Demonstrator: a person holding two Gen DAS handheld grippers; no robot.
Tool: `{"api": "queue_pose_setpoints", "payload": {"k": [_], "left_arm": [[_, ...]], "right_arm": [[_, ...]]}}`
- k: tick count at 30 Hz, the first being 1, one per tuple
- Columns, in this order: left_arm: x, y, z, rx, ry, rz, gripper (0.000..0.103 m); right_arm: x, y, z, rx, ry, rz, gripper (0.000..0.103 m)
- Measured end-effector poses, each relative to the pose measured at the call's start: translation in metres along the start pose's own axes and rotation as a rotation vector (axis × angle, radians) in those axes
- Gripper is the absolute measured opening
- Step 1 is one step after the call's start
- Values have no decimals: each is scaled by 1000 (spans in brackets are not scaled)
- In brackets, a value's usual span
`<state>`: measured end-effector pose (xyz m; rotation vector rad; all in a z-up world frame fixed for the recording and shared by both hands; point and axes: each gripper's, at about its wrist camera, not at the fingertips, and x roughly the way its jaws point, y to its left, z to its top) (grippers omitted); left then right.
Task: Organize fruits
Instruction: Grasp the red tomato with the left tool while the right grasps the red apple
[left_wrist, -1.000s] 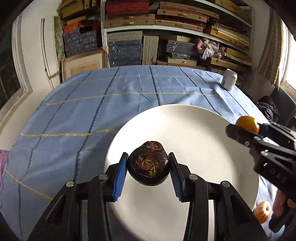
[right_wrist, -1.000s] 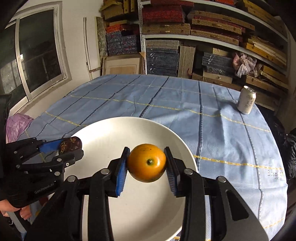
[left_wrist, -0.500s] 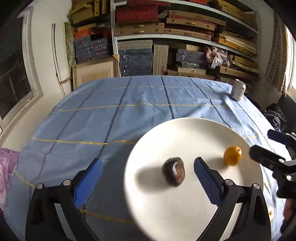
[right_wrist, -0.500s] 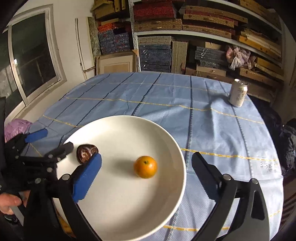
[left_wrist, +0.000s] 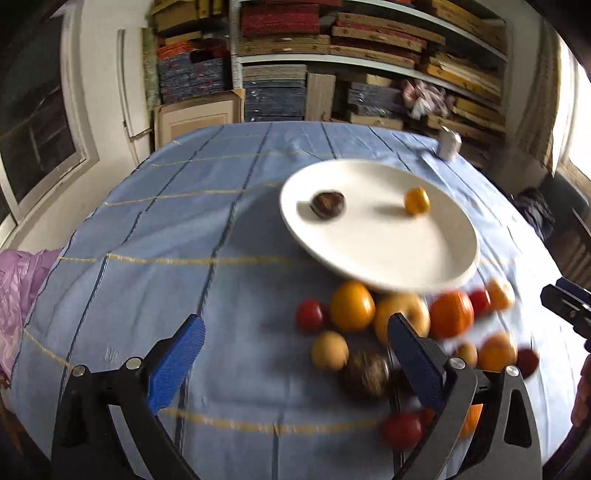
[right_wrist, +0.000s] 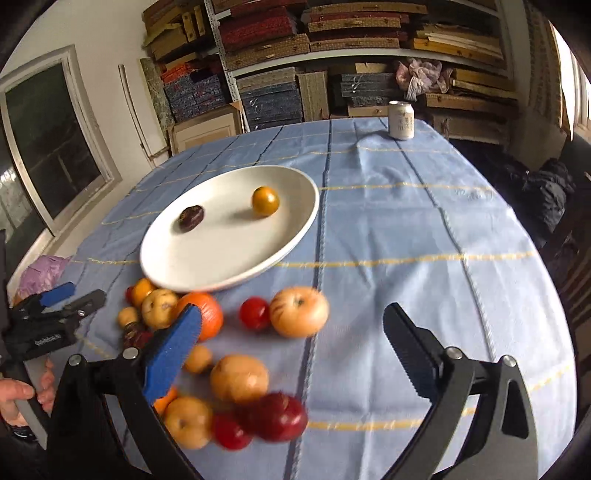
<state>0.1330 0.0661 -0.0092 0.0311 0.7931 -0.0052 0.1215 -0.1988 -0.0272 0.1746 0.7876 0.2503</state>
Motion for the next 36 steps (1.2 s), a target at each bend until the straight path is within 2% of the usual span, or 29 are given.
{"api": "queue_pose_setpoints", "payload": {"k": [2,5,7,9,11,14,20,24,29,32,34,35,36], "left_arm": [[-9,-12,-15,34,-9,-12,100],[-13,-29,-40,52,7,-34,100],[-10,-38,-51,87,33,-40,100],[-6,-44,-59,112,44,-10,100],[-4,-44,-62,121,41,13,100],[-2,-40,-62,100,45,-8,100],[6,-38,-64,116,69,17,100],[15,-39,-67,129,89,19,100],[21,-36,-64,99,80,4,100],[22,-38,-64,118,62,1,99],[21,-40,-64,124,53,-11,95],[22,-39,-64,118,51,-35,88],[22,-39,-64,108,49,-60,76]], "right_arm": [[-9,13,-23,-24,27,16,96],[-15,35,-55,-111,43,-57,96],[-17,39,-69,-111,51,-62,96],[-15,38,-77,-85,69,-77,96],[-15,34,-80,-83,65,-120,93],[-13,25,-75,-91,46,-186,93],[-6,14,-67,-77,56,-164,90],[-2,8,-62,-85,55,-202,90],[9,2,-56,-84,65,-172,89],[18,1,-54,-78,72,-141,78],[24,-1,-53,-45,89,-104,70],[25,-3,-52,-35,89,-88,68],[26,-3,-52,-37,85,-73,59]]}}
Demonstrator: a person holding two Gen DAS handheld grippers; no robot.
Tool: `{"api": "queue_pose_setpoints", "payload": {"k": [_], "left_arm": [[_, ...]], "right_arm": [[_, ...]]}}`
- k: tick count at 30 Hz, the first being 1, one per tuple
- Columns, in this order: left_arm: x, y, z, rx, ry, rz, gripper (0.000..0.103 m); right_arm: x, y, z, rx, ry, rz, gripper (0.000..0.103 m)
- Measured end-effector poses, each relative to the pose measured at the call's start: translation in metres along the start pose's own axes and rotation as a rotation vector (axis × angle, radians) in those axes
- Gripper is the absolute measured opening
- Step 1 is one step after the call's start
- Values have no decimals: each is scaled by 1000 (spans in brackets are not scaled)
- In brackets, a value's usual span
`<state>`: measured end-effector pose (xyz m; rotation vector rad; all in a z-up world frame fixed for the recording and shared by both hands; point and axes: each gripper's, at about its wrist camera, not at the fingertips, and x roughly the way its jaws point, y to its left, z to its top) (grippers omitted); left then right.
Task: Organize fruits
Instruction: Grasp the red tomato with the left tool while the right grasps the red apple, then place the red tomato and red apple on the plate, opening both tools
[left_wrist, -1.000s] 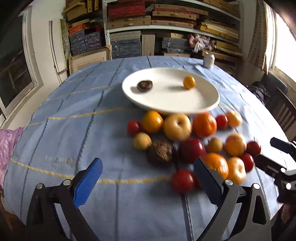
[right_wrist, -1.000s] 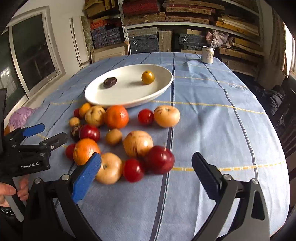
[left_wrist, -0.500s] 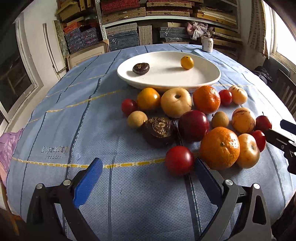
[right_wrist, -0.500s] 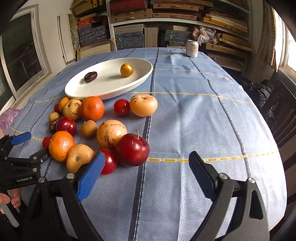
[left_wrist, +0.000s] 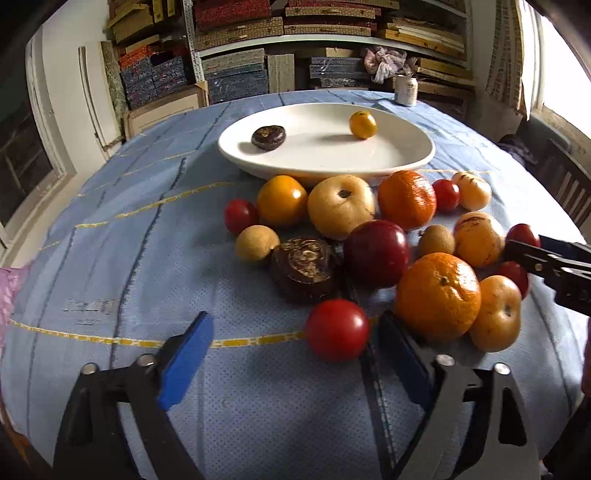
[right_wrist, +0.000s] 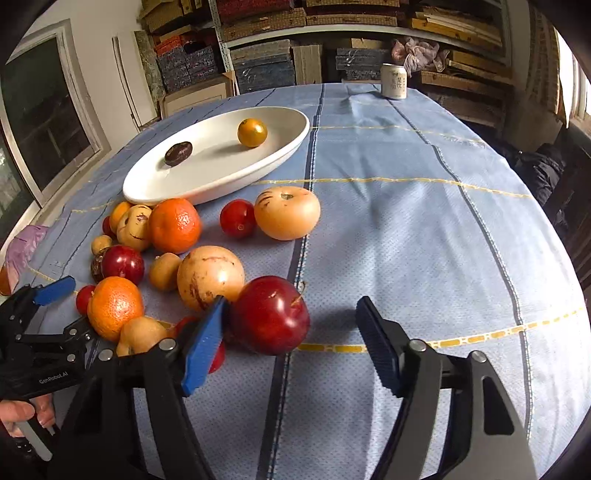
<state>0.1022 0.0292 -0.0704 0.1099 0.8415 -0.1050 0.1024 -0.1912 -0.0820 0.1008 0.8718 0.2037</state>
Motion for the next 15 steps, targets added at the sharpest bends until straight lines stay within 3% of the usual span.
{"api": "queue_pose_setpoints", "payload": {"k": [1,2,3,5,15], "left_arm": [[-1,-1,-1,-7,-7,-31,68],[-2,-4,-1,2,-22,-49,53],[-3,-7,-1,16,-31,-55,42],[-4,-11,0,18,-43,-75,32],[-8,-5,1,15,-49,-68,31]], "right_arm": [[1,0,0,-2,-3,16,44],[0,2,0,-3,-6,29,39],[-1,4,-1,-10,-10,10,39],[-3,8,-3,-19,-18,7,39],[-18,4,-9,11,-42,-16,39]]}}
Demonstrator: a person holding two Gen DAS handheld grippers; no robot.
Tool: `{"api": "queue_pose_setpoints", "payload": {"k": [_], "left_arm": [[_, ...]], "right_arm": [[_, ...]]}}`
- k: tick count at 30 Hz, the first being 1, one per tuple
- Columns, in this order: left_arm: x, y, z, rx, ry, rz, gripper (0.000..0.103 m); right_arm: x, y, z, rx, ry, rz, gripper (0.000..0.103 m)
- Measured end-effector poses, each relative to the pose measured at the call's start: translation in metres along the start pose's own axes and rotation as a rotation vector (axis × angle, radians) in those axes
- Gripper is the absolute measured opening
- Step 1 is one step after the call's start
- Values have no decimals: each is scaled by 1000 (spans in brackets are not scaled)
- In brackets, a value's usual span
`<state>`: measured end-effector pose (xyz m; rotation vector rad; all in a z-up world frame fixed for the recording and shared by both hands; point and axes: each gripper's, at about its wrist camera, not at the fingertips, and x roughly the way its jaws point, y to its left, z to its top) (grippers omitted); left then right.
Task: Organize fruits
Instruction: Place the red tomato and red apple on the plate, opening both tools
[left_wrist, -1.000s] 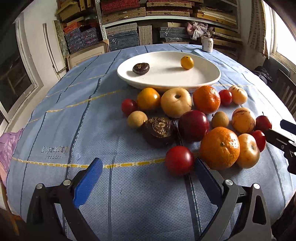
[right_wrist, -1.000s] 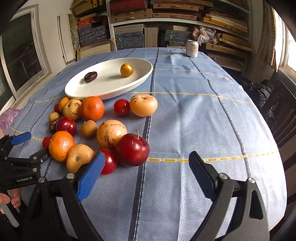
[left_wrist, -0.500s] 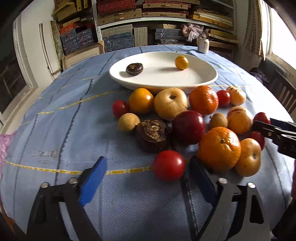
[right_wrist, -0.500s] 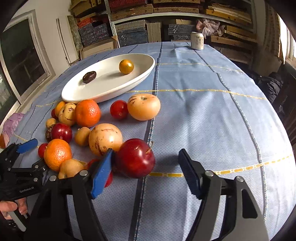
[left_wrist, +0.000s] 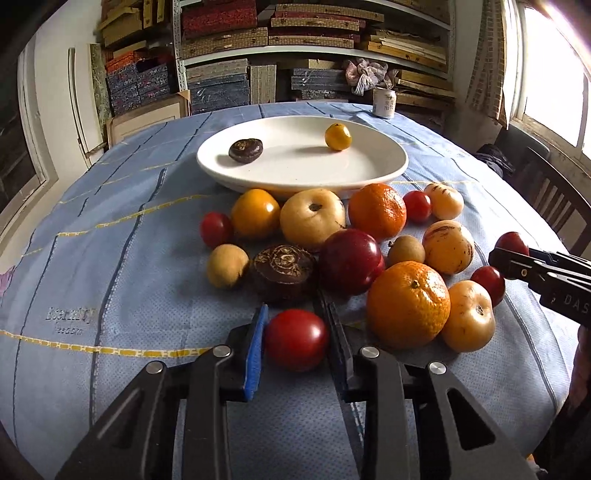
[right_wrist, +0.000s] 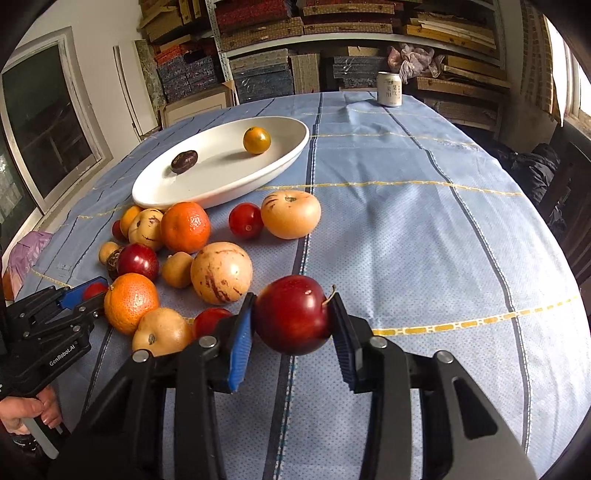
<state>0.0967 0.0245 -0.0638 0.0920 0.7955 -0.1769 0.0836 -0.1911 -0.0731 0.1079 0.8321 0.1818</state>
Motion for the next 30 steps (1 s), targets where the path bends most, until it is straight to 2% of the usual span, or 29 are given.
{"api": "queue_pose_setpoints", "payload": {"k": [4,8,16,23,30], "left_arm": [[-14,6,5,-15,-25,-14,31],[-31,9,20,-32,-86,-26,31],[-32,20,78,-49,-147,14,31],[18,36,136,-68,-104,76,31],[60,41,155,-66,-52,104,31]], "right_arm": [[-10,1,5,-12,-22,-7,39],[-27,1,18,-24,-80,3,39],[-30,10,83,-86,-181,54,39],[23,25,146,-128,-120,97,39],[82,41,164,-144,-30,100,39]]}}
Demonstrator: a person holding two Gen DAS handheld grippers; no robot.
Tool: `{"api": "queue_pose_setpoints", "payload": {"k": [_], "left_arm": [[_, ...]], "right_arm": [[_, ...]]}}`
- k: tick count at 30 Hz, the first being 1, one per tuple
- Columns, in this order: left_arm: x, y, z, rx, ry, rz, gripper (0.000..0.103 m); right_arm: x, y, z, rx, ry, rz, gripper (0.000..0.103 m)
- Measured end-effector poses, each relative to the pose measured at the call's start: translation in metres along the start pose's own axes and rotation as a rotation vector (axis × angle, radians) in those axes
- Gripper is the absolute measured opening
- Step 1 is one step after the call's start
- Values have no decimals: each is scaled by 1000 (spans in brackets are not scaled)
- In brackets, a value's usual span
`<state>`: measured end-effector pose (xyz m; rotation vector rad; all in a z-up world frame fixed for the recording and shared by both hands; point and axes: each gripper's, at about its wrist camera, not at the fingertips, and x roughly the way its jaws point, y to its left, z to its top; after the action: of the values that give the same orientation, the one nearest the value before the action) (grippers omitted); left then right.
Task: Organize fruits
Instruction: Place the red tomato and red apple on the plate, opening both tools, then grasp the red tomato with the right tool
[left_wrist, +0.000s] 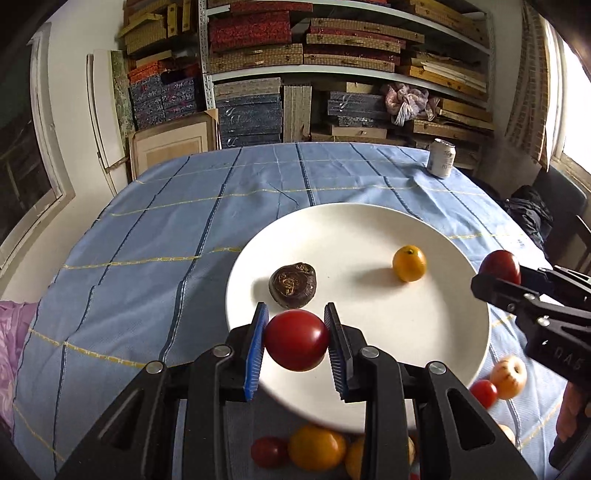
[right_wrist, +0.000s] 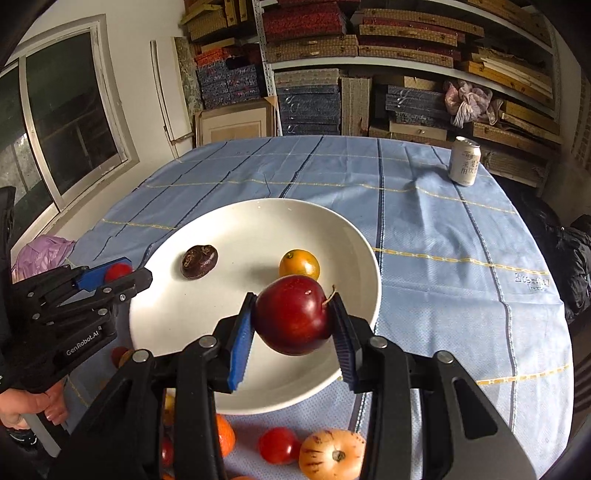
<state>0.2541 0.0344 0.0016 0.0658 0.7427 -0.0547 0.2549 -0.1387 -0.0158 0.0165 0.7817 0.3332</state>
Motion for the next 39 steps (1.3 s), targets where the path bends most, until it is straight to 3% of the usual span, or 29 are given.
{"api": "queue_pose_setpoints", "payload": {"k": [5,6,7,8,9,13,21,27,39], "left_arm": [[8,4,8,-18,-4,11,33],[9,5,10,-21,-8,11,52],[11,5,12,-24,1,17,69],[12,6,13,-28,11,35,100],[10,7,14,-34,9,70,100],[-5,9,8,-11,-15,102,100],[-41,16,-35,-47,3,80,100],[-61,3,-74,-45,46,-20,100],[-98,-36,-141,68,57,-110,100]], "right_arm": [[15,2,5,-8,6,-19,39],[17,1,7,-6,-1,-31,43],[17,0,8,1,-12,-50,66],[16,-3,9,16,-23,-73,82],[13,-7,9,36,-37,-93,97],[-4,-18,3,72,-53,-101,97],[-51,-26,-44,119,-46,-87,97],[-81,-14,-87,97,-38,-102,97],[-94,-2,-166,80,74,-98,97]]}}
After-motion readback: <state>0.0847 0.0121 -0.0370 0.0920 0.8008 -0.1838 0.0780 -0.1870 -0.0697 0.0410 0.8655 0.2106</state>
